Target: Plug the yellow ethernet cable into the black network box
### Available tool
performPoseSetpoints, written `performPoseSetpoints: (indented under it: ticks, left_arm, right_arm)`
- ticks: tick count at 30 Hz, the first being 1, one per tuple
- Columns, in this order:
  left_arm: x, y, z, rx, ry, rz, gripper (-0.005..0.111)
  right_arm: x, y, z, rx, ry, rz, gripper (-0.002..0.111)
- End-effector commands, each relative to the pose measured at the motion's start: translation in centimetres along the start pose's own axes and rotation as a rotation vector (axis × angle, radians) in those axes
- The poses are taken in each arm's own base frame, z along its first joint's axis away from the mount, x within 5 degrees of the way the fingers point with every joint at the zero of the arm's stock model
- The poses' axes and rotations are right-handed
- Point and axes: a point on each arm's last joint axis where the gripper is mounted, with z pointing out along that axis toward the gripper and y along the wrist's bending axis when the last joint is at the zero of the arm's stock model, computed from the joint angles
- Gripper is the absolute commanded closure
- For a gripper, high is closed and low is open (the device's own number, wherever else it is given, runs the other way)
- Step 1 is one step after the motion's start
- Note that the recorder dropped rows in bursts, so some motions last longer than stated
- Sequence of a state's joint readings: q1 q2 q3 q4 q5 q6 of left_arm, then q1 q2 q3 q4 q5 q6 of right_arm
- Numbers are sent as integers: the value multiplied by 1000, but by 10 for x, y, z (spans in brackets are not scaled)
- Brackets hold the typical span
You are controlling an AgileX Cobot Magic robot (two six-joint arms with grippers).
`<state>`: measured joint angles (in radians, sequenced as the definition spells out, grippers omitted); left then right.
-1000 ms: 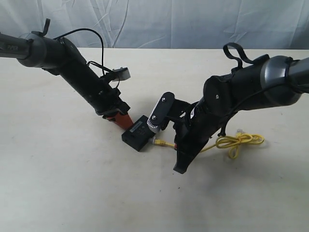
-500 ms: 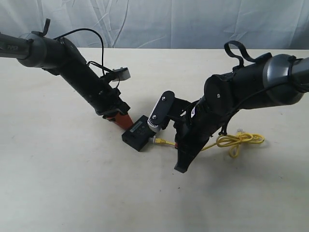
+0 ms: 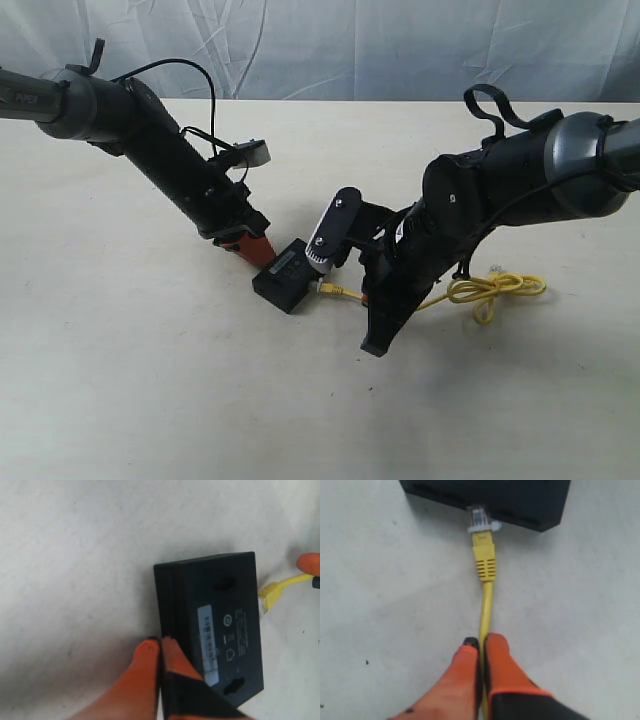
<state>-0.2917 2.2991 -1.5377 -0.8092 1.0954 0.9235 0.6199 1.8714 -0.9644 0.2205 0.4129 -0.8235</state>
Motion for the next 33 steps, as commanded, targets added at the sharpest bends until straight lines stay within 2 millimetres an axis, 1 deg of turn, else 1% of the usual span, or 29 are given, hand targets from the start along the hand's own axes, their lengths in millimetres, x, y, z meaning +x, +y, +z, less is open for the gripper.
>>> performPoseSetpoints:
  ticks: [1, 3, 8, 11, 18, 26, 33]
  left_arm:
    - [1, 0, 1, 10, 4, -3, 107]
    - [1, 0, 1, 10, 4, -3, 107]
    - [1, 0, 1, 13, 5, -6, 107]
    - [1, 0, 1, 13, 5, -40, 107]
    - [1, 0, 1, 10, 5, -99, 107]
    - [5, 6, 1, -48, 42, -141, 107]
    - [3, 6, 0, -48, 23, -161, 107]
  right_arm:
    - [-1, -1, -2, 13, -21, 13, 109]
    - [-2, -1, -2, 16, -24, 18, 109]
    - [-4, 1, -2, -8, -45, 101, 109]
    - [-5, 3, -2, -30, -59, 159, 109]
    - [-4, 5, -3, -53, -46, 219, 109]
    - [-1, 7, -3, -77, -4, 265, 109]
    - [0, 9, -3, -90, 9, 268, 109]
